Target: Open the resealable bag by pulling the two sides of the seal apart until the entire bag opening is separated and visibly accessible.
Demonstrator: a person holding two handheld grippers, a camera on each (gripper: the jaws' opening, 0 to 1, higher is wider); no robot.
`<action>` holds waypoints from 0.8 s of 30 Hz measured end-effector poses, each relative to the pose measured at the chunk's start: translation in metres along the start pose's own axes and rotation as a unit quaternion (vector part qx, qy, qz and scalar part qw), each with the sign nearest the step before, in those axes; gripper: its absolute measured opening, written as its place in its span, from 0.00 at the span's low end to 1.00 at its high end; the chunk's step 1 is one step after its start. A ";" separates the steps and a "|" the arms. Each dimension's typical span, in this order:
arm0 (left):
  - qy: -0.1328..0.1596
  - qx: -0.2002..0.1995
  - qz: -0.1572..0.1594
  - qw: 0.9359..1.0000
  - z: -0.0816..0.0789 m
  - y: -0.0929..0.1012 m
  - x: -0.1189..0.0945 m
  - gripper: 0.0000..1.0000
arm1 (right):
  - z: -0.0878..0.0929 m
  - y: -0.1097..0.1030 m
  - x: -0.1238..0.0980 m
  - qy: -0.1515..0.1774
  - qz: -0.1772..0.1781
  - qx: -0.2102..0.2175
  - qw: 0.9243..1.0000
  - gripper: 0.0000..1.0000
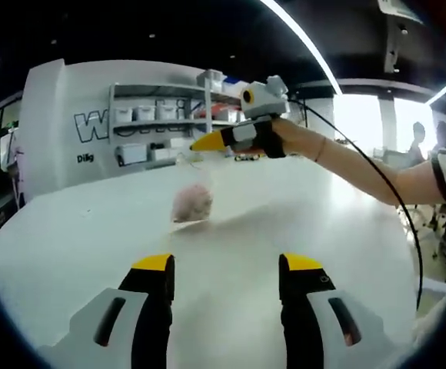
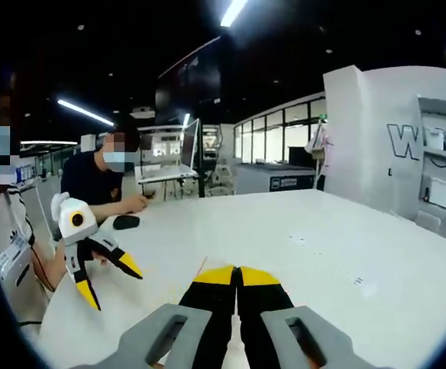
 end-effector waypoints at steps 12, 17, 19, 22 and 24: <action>-0.006 -0.001 -0.001 1.000 0.002 0.000 0.001 0.55 | -0.001 0.026 0.004 -0.003 0.020 -0.007 1.000 0.00; -0.008 0.001 -0.001 1.000 0.002 0.000 0.001 0.55 | 0.001 0.028 0.006 -0.004 0.024 -0.009 1.000 0.00; -0.007 0.002 -0.001 1.000 0.002 0.000 0.001 0.55 | 0.002 0.030 0.007 -0.003 0.026 -0.009 1.000 0.00; -0.009 0.005 0.003 1.000 0.003 0.002 0.002 0.55 | 0.004 0.032 0.009 -0.005 0.028 -0.008 1.000 0.00; -0.013 0.007 0.005 1.000 0.004 0.002 0.002 0.55 | 0.006 0.030 0.010 -0.006 0.024 -0.009 1.000 0.00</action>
Point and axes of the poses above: the point that each gripper's makers call its tool centre point, and the gripper's own axes: x roughly forward along the fingers, y roughly to its right, z roughly out of its underside, the point moved 10 cm from there along -x, roughly backward along the fingers, and after that the axes turned 3 degrees about -z, right-handed, at the moved point
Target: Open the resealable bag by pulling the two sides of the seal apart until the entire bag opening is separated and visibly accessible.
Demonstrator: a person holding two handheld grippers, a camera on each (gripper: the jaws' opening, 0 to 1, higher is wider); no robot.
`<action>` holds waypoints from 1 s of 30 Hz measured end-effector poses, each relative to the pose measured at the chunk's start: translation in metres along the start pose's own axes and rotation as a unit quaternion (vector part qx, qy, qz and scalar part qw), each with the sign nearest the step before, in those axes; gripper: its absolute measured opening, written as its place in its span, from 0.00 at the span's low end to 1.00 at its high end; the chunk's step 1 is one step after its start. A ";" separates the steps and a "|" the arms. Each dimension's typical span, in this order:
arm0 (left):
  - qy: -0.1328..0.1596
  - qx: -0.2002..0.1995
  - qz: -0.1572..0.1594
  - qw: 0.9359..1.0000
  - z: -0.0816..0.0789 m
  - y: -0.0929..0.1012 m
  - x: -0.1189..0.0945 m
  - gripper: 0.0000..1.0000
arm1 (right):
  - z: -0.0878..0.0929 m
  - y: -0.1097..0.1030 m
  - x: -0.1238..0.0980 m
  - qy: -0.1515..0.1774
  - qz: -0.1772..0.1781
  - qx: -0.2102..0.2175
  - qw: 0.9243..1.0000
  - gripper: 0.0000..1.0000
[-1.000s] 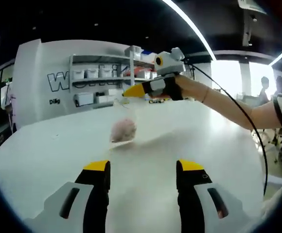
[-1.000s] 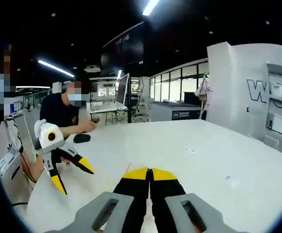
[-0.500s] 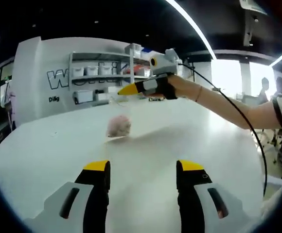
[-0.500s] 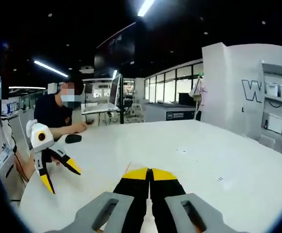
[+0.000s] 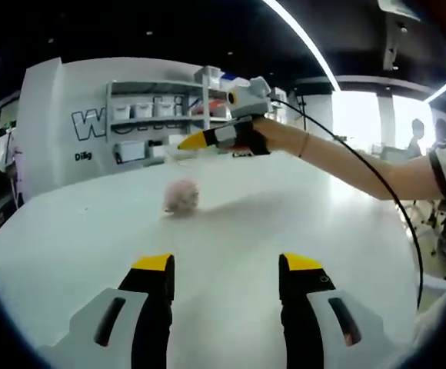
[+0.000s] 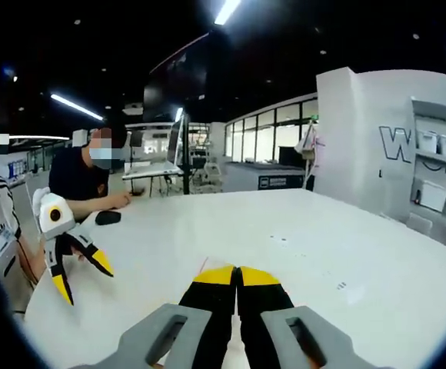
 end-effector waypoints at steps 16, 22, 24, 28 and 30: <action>-0.006 0.003 0.011 1.000 0.001 0.003 0.002 0.55 | 0.004 -0.013 0.000 -0.009 -0.010 -0.013 1.000 0.00; -0.009 0.003 0.008 1.000 0.002 0.003 0.002 0.55 | 0.003 -0.014 -0.002 -0.011 -0.007 -0.013 1.000 0.00; -0.011 0.005 0.002 1.000 0.002 0.002 0.002 0.55 | 0.003 -0.014 -0.003 -0.011 -0.006 -0.011 1.000 0.00; -0.010 0.002 0.001 1.000 0.002 0.002 0.002 0.56 | 0.003 -0.014 -0.003 -0.012 -0.002 -0.013 1.000 0.00; -0.008 0.000 0.001 1.000 0.002 0.002 0.002 0.56 | 0.003 -0.016 -0.003 -0.011 0.001 -0.013 1.000 0.00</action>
Point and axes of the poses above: the point that each gripper's makers call its tool centre point, and the gripper's own axes: x roughly forward along the fingers, y roughly to its right, z roughly out of its underside, the point moved 10 cm from there along -x, roughly backward along the fingers, and after that the axes turned 3 degrees about -z, right-handed, at the moved point
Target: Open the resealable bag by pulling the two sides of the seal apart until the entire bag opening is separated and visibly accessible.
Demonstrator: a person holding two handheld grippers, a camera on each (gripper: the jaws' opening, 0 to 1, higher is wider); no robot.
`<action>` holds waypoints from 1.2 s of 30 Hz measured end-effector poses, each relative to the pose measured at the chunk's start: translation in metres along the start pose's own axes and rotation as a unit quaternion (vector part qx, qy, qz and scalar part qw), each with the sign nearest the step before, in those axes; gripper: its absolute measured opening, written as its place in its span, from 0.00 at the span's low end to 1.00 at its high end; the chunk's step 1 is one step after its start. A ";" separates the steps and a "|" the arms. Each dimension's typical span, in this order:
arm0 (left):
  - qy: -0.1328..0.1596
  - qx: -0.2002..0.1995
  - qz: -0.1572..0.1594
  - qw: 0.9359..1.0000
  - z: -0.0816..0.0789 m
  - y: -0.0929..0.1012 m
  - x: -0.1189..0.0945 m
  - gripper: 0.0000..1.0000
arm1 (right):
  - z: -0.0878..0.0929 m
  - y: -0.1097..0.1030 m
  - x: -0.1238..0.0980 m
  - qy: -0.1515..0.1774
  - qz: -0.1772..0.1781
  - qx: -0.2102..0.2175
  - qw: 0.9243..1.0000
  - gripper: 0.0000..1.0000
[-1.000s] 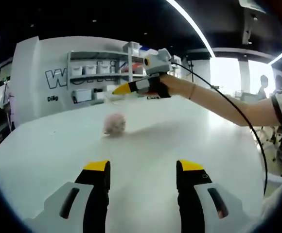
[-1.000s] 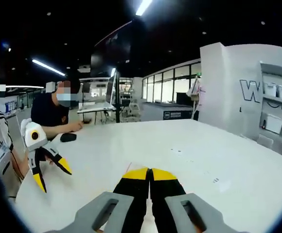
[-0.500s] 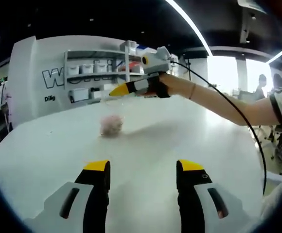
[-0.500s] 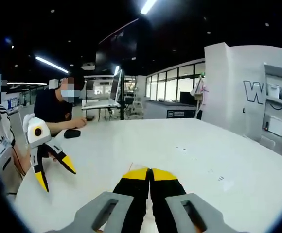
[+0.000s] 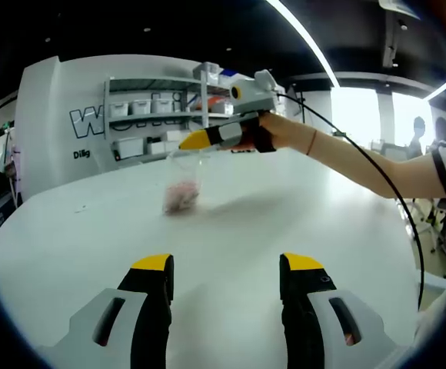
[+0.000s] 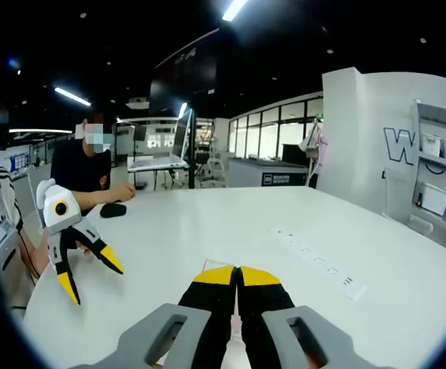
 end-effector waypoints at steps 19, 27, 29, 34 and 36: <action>-0.001 -0.002 0.002 1.000 0.001 0.000 0.000 0.56 | -0.001 -0.018 0.001 -0.018 0.003 -0.018 1.000 0.00; -0.002 -0.003 0.004 1.000 0.003 0.001 0.000 0.56 | -0.001 -0.026 0.000 -0.033 -0.001 -0.028 0.999 0.03; -0.002 -0.004 0.004 1.000 0.003 0.001 0.000 0.56 | -0.001 -0.027 -0.001 -0.037 -0.002 -0.028 0.999 0.04; -0.002 -0.006 0.004 1.000 0.004 0.001 0.000 0.56 | 0.001 -0.030 -0.002 -0.043 -0.001 -0.028 0.999 0.06; -0.001 -0.006 0.004 1.000 0.004 0.001 0.000 0.56 | 0.001 -0.031 -0.003 -0.041 0.001 -0.026 0.999 0.06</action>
Point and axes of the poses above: the point that each gripper's makers call its tool centre point, and the gripper's own axes: x roughly forward along the fingers, y roughly to its right, z roughly out of its underside, the point moved 10 cm from there along -x, roughly backward along the fingers, and after that the axes turned 3 degrees about -z, right-handed, at the moved point
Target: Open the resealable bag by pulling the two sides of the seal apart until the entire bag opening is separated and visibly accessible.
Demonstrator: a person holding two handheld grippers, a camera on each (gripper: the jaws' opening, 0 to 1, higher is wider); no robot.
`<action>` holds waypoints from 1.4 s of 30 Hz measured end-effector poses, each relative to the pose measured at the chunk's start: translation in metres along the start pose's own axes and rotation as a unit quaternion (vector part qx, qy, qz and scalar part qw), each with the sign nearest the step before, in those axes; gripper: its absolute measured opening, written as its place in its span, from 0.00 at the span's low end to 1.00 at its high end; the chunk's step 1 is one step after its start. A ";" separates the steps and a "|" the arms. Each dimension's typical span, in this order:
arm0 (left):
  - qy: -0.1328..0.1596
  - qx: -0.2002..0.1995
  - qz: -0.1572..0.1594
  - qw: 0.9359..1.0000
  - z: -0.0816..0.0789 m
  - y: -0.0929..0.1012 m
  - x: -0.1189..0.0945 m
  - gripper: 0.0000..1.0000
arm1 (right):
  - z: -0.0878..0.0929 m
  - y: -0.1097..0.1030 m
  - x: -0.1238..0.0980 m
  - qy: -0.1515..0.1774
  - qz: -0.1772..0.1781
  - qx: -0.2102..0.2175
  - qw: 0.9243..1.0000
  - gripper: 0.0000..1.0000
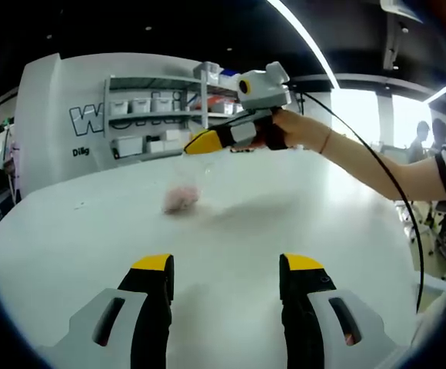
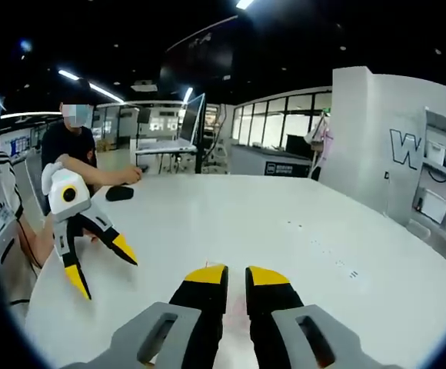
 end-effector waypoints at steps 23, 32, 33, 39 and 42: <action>0.002 -0.003 0.002 1.000 0.001 0.001 -0.001 0.56 | -0.002 -0.020 -0.006 0.000 -0.001 -0.001 1.000 0.08; 0.003 -0.003 0.004 1.000 0.000 0.002 0.000 0.56 | 0.005 -0.030 -0.011 -0.007 0.006 0.013 1.000 0.11; 0.002 -0.003 0.004 1.000 0.000 0.002 0.000 0.56 | 0.006 -0.031 -0.012 -0.007 0.006 0.014 1.000 0.11; 0.002 -0.003 0.007 1.000 0.001 0.003 0.000 0.56 | 0.009 -0.036 -0.016 -0.004 0.008 0.019 1.000 0.11; 0.002 -0.003 0.006 1.000 0.001 0.002 0.000 0.56 | 0.009 -0.036 -0.017 -0.004 0.009 0.020 1.000 0.11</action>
Point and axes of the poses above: the point that each gripper's makers call its tool centre point, and the gripper's own axes: x roughly forward along the fingers, y roughly to its right, z roughly out of its underside, the point moved 10 cm from there along -x, roughly backward along the fingers, and after that the axes turned 3 degrees about -z, right-handed, at the moved point
